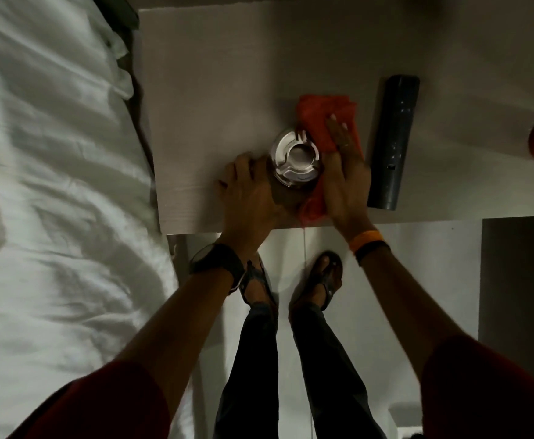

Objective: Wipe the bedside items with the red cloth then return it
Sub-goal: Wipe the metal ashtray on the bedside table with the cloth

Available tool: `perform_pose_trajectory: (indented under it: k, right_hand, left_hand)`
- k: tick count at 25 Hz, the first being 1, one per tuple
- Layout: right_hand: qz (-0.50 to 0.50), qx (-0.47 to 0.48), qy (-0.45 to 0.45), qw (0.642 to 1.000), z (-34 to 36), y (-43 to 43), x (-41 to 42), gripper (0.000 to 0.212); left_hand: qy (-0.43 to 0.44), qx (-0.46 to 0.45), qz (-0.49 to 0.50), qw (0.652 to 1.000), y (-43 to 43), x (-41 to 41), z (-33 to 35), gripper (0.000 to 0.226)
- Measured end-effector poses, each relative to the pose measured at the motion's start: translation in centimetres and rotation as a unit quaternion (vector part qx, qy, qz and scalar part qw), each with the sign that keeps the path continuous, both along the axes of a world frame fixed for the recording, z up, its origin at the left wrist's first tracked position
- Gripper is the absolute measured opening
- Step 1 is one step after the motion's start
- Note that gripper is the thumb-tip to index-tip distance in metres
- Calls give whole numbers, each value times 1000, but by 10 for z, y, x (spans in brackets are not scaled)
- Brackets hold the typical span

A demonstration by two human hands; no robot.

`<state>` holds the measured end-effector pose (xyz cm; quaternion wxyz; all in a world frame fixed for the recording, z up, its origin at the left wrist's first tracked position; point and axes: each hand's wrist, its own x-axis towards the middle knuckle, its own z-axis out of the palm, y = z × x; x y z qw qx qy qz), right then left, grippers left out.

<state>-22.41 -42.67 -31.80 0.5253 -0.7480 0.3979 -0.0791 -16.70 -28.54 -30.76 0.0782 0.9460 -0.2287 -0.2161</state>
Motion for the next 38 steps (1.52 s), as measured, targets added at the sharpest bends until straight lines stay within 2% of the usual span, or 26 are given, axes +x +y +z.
perform_pose_trajectory:
  k: [3,5,7,9,13,16,19,25,30,33,36,38]
  right_hand:
    - [46,-19,-9,999,1,-22,4,50]
    - [127,-87,-3,988,-3,-20,2,54]
    - [208,-177,15,962,-10,-7,0,57]
    - [217,-217,17,952,-16,8,-13,56]
    - [199,-228,57,951,-11,59,-66,54]
    - [194,-231,54,952,-17,44,-34,53]
    - [183,-271,37,944,-26,21,4,52]
    - [195,-226,62,952,-14,53,-58,54]
    - [138,-210,74,965,-17,12,15,55]
    - [89,-171,57,980,-7,23,-5,50]
    - [-38,-52,37,997,0,28,-45,45]
    - [-120,-37,8,992,-4,23,-41,43]
  left_hand:
    - [55,-94,-64,992,-2,28,8,110]
    - [86,-130,-153,976,-16,50,9,92]
    - [85,-151,-194,966,-25,58,4,67]
    - [79,-170,-183,965,-25,60,-4,64]
    - [103,-169,-135,971,-19,56,-6,87]
    - [98,-181,-109,973,-19,51,-12,84]
    - [48,-183,-60,980,-22,55,-20,77]
    - [43,-156,-46,986,-19,48,-16,90]
    - [-23,-148,-23,988,-19,42,-24,87]
    - [-10,-144,-15,989,-22,41,-17,93]
    - [-1,-155,-1,988,-21,51,-13,100]
    - [-25,-156,19,987,-15,65,-9,103]
